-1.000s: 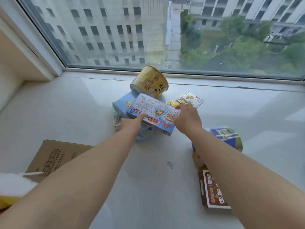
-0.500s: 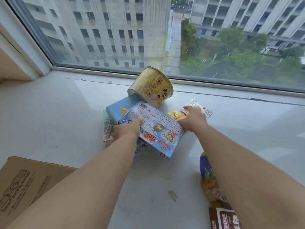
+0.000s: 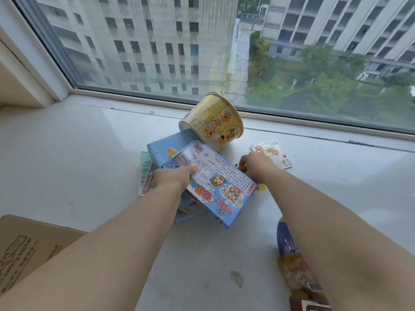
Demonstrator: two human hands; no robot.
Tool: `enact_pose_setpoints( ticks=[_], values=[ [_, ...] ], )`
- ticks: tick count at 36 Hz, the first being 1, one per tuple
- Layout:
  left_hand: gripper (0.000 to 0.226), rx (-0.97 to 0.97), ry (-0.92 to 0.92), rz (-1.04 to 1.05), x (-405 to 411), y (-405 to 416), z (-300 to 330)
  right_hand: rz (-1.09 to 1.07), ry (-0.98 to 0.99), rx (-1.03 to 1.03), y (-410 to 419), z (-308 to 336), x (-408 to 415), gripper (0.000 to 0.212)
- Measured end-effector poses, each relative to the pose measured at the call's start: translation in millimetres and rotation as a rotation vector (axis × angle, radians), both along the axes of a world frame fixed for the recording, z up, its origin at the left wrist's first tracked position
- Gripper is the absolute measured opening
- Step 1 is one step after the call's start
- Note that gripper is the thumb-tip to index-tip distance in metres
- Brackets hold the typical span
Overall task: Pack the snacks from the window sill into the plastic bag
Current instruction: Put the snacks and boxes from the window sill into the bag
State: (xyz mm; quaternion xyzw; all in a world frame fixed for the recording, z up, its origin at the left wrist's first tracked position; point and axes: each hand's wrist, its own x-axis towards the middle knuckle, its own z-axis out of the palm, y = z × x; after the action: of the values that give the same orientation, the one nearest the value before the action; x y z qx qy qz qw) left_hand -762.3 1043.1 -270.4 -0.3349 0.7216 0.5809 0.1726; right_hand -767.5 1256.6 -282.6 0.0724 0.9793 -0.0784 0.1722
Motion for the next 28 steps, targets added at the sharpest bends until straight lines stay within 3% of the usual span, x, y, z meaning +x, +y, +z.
enact_pose_setpoints(
  ticks=[5,7,14,18,24,28],
  values=[
    [0.086,-0.021,-0.012,-0.003,-1,1,-2,-0.481,0.236,-0.187,31,12,-5,0.04],
    [0.098,-0.047,-0.024,0.003,-3,1,-7,-0.614,0.244,-0.222,42,10,-7,0.046],
    [0.101,-0.075,0.002,-0.017,-1,2,-6,-0.58,0.049,-0.057,45,-7,-6,0.062],
    [0.119,-0.108,0.001,-0.017,-1,1,-12,-0.586,0.09,-0.178,30,-6,-2,0.05],
    [0.1,-0.044,-0.012,-0.007,6,2,10,-0.61,0.175,-0.154,11,6,24,0.022],
    [0.051,0.052,0.008,0.002,16,2,27,-0.553,0.28,-0.05,3,32,38,0.017]
  ],
)
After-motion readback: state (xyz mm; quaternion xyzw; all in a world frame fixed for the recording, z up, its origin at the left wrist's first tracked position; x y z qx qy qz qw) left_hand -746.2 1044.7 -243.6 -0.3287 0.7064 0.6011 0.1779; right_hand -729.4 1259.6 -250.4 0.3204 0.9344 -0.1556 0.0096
